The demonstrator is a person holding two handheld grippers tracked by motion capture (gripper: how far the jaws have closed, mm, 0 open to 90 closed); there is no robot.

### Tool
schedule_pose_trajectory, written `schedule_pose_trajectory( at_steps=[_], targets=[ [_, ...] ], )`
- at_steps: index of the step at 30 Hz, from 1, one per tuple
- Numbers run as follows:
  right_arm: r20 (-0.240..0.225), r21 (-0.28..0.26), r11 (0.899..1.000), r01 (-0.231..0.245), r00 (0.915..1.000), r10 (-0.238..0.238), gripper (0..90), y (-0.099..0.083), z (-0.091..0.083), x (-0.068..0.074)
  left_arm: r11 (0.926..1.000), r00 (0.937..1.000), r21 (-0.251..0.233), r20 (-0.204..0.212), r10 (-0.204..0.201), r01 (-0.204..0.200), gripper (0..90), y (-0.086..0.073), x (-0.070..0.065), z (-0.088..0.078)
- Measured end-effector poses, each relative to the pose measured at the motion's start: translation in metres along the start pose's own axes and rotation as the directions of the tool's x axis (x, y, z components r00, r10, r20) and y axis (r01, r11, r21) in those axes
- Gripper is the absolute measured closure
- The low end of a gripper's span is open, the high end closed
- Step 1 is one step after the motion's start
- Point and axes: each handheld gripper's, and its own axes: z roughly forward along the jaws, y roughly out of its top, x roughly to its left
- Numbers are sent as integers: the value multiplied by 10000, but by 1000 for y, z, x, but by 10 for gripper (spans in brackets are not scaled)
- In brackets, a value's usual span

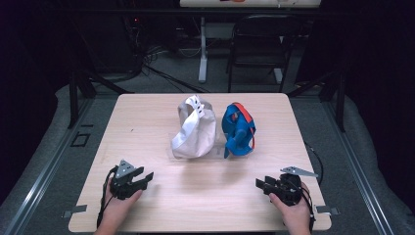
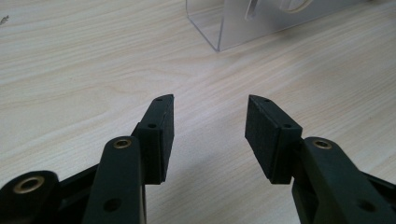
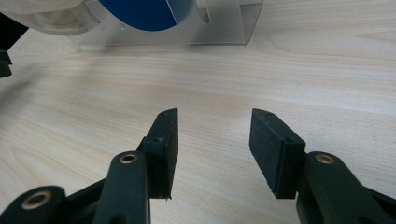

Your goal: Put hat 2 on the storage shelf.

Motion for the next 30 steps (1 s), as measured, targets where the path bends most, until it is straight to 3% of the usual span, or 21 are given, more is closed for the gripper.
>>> schedule_pose_trajectory(
  at_steps=[9,12,22,26,30],
  targets=[
    [247,-55,9993,383,9990,-381,480,-2,5,4,9999,9997,48,235,118,-119,521,0,-7,5],
    [-26,104,9996,243,9997,-243,489,-2,5,1,9996,9995,184,213,229,-233,524,0,-8,6],
    [-51,-11,9998,187,9998,-187,479,-4,6,-5,9989,9983,-82,345,463,-460,536,3,-13,7],
    [-149,26,9989,471,9988,-471,485,-4,5,-5,9984,9970,-308,603,486,-468,554,7,-23,8],
    [-263,-176,9990,406,9988,-411,505,-4,0,-5,9968,9932,-477,942,678,-635,550,15,-39,12]
  ],
)
